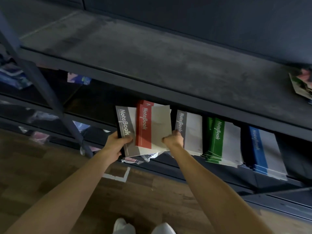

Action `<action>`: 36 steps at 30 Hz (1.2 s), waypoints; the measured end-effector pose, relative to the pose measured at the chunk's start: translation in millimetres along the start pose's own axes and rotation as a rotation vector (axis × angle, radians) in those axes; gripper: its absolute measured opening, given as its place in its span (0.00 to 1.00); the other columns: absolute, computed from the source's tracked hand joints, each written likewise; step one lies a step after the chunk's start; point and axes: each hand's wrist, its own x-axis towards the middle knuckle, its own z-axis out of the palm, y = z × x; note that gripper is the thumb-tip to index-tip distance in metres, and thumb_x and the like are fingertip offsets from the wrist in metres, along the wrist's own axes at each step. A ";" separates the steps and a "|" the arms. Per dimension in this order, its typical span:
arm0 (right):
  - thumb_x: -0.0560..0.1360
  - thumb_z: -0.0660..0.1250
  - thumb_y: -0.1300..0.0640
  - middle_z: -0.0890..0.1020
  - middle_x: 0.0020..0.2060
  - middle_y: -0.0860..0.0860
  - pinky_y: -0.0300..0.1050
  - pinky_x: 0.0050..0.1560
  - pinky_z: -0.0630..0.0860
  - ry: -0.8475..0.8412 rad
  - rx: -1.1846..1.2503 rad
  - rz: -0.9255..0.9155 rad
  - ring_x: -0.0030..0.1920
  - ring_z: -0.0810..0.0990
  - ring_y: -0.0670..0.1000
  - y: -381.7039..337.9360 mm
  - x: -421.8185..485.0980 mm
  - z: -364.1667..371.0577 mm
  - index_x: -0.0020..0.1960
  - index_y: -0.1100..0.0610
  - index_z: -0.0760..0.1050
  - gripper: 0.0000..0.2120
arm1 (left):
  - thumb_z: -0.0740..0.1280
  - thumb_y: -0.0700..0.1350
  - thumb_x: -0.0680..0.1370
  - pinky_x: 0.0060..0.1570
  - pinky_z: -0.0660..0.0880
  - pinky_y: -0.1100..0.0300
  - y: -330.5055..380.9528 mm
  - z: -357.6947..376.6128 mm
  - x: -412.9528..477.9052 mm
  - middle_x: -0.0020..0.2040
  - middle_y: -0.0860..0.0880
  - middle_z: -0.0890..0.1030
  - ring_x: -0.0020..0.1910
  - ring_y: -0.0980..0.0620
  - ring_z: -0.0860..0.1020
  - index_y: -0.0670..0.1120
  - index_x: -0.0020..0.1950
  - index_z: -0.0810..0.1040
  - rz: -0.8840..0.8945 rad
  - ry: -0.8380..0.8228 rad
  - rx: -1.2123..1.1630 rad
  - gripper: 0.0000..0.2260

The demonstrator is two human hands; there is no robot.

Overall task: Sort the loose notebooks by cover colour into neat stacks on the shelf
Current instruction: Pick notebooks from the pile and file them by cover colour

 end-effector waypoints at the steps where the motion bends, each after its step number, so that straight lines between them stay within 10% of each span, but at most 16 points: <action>1: 0.73 0.65 0.66 0.76 0.59 0.59 0.46 0.56 0.76 0.031 -0.010 0.008 0.57 0.78 0.58 -4.7 4.1 0.1 0.67 0.61 0.62 0.24 | 0.65 0.31 0.75 0.52 0.73 0.49 1.4 -4.8 3.8 0.53 0.41 0.79 0.48 0.43 0.77 0.43 0.56 0.74 -0.002 0.009 0.000 0.12; 14: 0.74 0.59 0.71 0.73 0.63 0.59 0.43 0.58 0.72 0.117 -0.273 -0.136 0.61 0.74 0.58 -21.5 31.7 25.8 0.62 0.62 0.73 0.18 | 0.63 0.29 0.76 0.52 0.71 0.49 16.3 -55.3 30.2 0.50 0.42 0.77 0.51 0.44 0.75 0.43 0.58 0.73 -0.072 0.018 -0.043 0.14; 20: 0.81 0.56 0.54 0.67 0.65 0.57 0.49 0.60 0.72 0.115 -0.451 -0.155 0.61 0.70 0.55 -26.1 12.6 40.8 0.61 0.60 0.73 0.14 | 0.66 0.31 0.75 0.52 0.72 0.50 17.7 -60.9 33.6 0.48 0.45 0.79 0.52 0.45 0.76 0.44 0.57 0.75 -0.042 -0.043 0.015 0.14; 23: 0.81 0.54 0.47 0.77 0.43 0.53 0.41 0.41 0.75 -0.091 -0.141 -0.166 0.40 0.75 0.49 -39.3 -5.5 39.5 0.50 0.60 0.75 0.18 | 0.65 0.30 0.75 0.51 0.71 0.51 20.5 -49.9 34.1 0.47 0.46 0.79 0.51 0.45 0.76 0.43 0.57 0.75 -0.011 -0.062 0.005 0.13; 26: 0.78 0.62 0.51 0.76 0.39 0.50 0.41 0.42 0.75 -0.302 0.159 0.010 0.40 0.76 0.48 -47.1 -25.0 32.7 0.59 0.60 0.72 0.15 | 0.66 0.29 0.74 0.51 0.72 0.51 19.9 -32.6 34.7 0.50 0.42 0.79 0.47 0.44 0.77 0.41 0.57 0.74 0.007 -0.070 -0.002 0.14; 31: 0.76 0.61 0.63 0.73 0.32 0.50 0.34 0.22 0.66 -0.114 0.200 -0.023 0.27 0.69 0.46 -17.9 -26.1 10.2 0.56 0.60 0.73 0.09 | 0.69 0.34 0.74 0.51 0.74 0.53 8.3 0.5 33.5 0.51 0.42 0.79 0.44 0.45 0.78 0.42 0.52 0.75 0.094 -0.128 0.108 0.09; 36: 0.76 0.60 0.65 0.73 0.34 0.51 0.38 0.29 0.67 0.082 0.202 0.037 0.32 0.70 0.50 16.4 -18.1 -17.5 0.44 0.58 0.70 0.04 | 0.66 0.36 0.77 0.36 0.76 0.57 -19.7 46.3 21.5 0.47 0.44 0.81 0.41 0.48 0.81 0.46 0.55 0.73 0.101 -0.274 0.286 0.09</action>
